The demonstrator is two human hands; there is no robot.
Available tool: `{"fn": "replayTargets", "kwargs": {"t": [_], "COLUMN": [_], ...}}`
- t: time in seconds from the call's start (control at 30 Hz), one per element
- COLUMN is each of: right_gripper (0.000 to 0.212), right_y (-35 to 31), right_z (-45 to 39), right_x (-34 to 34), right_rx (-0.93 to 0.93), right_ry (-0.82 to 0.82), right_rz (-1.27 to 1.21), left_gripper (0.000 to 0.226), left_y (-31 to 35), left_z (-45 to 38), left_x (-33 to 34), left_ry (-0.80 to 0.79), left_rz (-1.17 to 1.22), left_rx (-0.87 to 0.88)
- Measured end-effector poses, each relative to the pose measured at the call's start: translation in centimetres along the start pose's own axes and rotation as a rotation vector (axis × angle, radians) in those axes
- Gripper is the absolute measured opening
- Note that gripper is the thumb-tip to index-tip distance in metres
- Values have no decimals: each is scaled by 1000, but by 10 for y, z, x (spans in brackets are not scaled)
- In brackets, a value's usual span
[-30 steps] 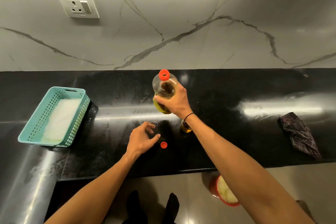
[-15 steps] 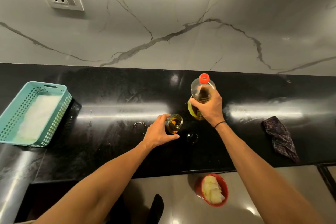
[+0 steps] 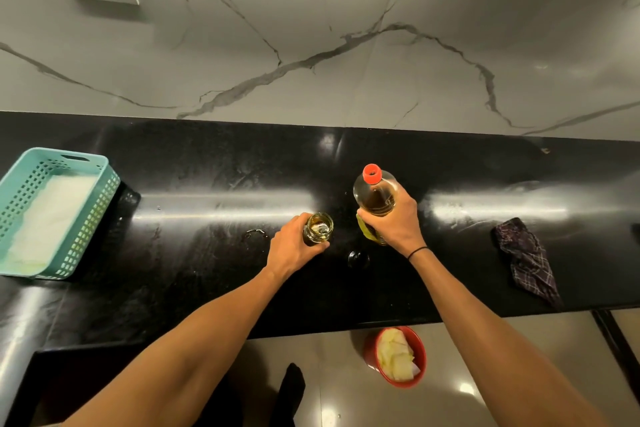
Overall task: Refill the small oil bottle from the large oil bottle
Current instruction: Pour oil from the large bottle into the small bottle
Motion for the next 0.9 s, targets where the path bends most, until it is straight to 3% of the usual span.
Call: {"fn": "replayTargets", "kwargs": {"t": [0.47, 0.9], "right_gripper": [62, 65], "right_y": [-14, -33], "right_z": [24, 35], "right_x": [29, 24], "right_rx": [-44, -53], "right_ry": [-142, -153], "right_rz": [128, 255], "left_gripper": [54, 49], "left_y": [-37, -5], "left_z": [9, 16], "left_x": [-62, -80], "left_ry": [73, 145], "left_rz": [0, 1], "left_rx": [-26, 175]}}
Point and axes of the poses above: each hand's wrist, its own z-axis away from the middle knuckle, its own x-axis out of the palm, y = z × x, the point moved 5 cm from there along -z, towards the middle knuckle, and after that the axes turned 14 degrees about z, right-handed, at the moved point
